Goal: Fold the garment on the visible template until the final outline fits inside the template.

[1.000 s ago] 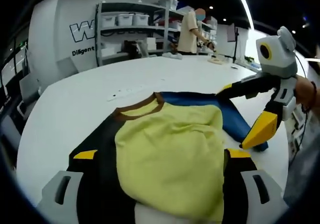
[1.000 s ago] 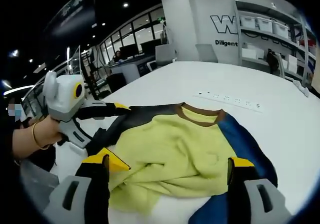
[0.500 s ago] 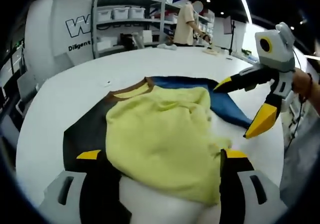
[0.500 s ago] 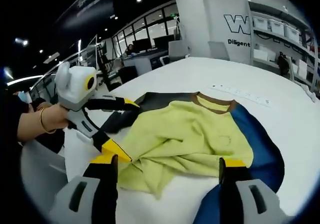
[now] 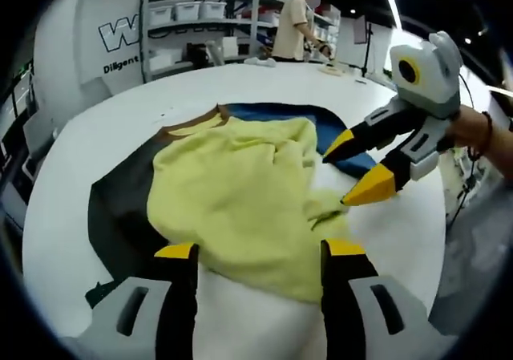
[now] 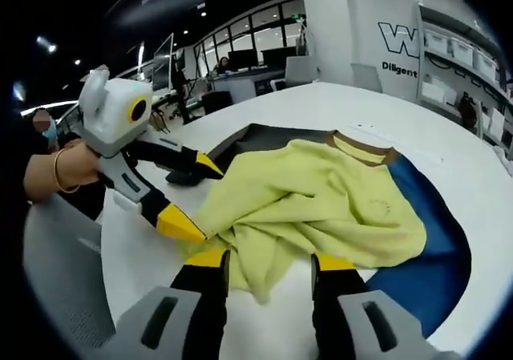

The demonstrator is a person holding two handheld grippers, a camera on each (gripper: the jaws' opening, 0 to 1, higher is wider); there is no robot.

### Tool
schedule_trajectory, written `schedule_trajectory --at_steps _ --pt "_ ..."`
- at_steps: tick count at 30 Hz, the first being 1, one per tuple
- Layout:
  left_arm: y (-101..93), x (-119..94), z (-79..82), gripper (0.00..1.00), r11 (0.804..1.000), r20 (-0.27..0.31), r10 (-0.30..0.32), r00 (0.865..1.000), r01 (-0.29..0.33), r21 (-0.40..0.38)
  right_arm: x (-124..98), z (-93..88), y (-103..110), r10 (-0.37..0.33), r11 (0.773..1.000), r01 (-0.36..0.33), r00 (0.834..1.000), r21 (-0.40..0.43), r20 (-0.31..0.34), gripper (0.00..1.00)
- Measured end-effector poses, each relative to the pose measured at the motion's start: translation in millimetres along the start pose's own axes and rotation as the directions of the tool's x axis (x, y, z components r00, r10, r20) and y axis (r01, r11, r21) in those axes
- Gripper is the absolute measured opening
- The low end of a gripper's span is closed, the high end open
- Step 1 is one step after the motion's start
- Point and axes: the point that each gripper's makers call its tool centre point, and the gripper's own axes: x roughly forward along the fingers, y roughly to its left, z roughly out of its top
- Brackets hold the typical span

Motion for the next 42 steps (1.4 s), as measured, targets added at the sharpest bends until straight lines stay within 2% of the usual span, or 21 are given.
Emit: schedule_trajectory --at_steps 3,5,7,10,11,13,17,21,29,33,37,40,42 --pt "-3.6 -2 -9.3 0.52 0.999 -0.039 0.007 0.999 -0.009 -0.043 5 -5.7 5 0.007 1.000 -0.008 1.000 -0.005 -0.010 0.27" --pt "-9.9 -2 -13.7 0.46 0.997 -0.054 -0.008 0.999 0.004 -0.075 6 -7.1 5 0.006 1.000 -0.006 1.000 -0.019 -0.007 0.16" --pt "-14.9 -1 -16.2 0.42 0.997 -0.063 -0.008 0.998 0.003 -0.083 9 -9.4 4 0.003 0.999 -0.004 1.000 -0.039 -0.018 0.09" --pt "-22.1 1 -21.9 0.38 0.994 -0.087 -0.022 0.996 0.013 -0.111 10 -10.4 4 -0.004 0.999 0.003 1.000 -0.053 -0.022 0.03" --pt "-20.5 2 -23.3 0.36 0.996 -0.092 -0.007 0.996 -0.002 -0.092 10 -10.0 4 -0.003 0.999 0.002 1.000 -0.051 -0.021 0.00" --pt "-20.4 5 -24.6 0.30 0.997 -0.106 0.011 0.994 -0.018 -0.070 9 -8.5 4 -0.002 0.999 0.001 1.000 -0.050 -0.017 0.00" --pt "-22.6 4 -26.7 0.17 0.994 -0.115 -0.004 0.993 -0.008 -0.105 3 -3.8 4 -0.007 0.997 0.006 1.000 -0.075 -0.010 0.00" --pt "-23.7 6 -29.2 0.02 0.995 -0.119 -0.010 0.993 -0.002 -0.099 -5 2.6 3 -0.023 0.997 0.023 1.000 -0.070 0.004 0.00" --pt "-14.3 -8 -21.0 0.01 0.997 -0.107 -0.004 0.994 -0.004 -0.076 -27 12.5 -7 -0.093 0.995 0.095 0.995 -0.036 0.045 0.00" --pt "-3.6 -22 -13.7 0.01 0.997 -0.100 -0.009 0.995 0.002 -0.078 -40 16.1 -11 -0.125 0.992 0.126 0.990 -0.015 0.062 0.00" --pt "10.3 -35 -9.5 0.01 0.996 -0.099 0.010 0.995 -0.019 -0.090 -58 21.9 -13 -0.152 0.988 0.150 0.985 0.024 0.079 0.00" --pt "18.5 -44 -7.0 0.01 0.995 -0.099 0.013 0.995 -0.022 -0.098 -70 20.2 -17 -0.188 0.979 0.182 0.980 0.095 0.061 0.00" --pt "25.0 -53 -4.5 0.01 0.995 -0.105 0.017 0.994 -0.027 -0.098 -78 18.8 -15 -0.190 0.969 0.178 0.980 0.173 0.053 0.00"
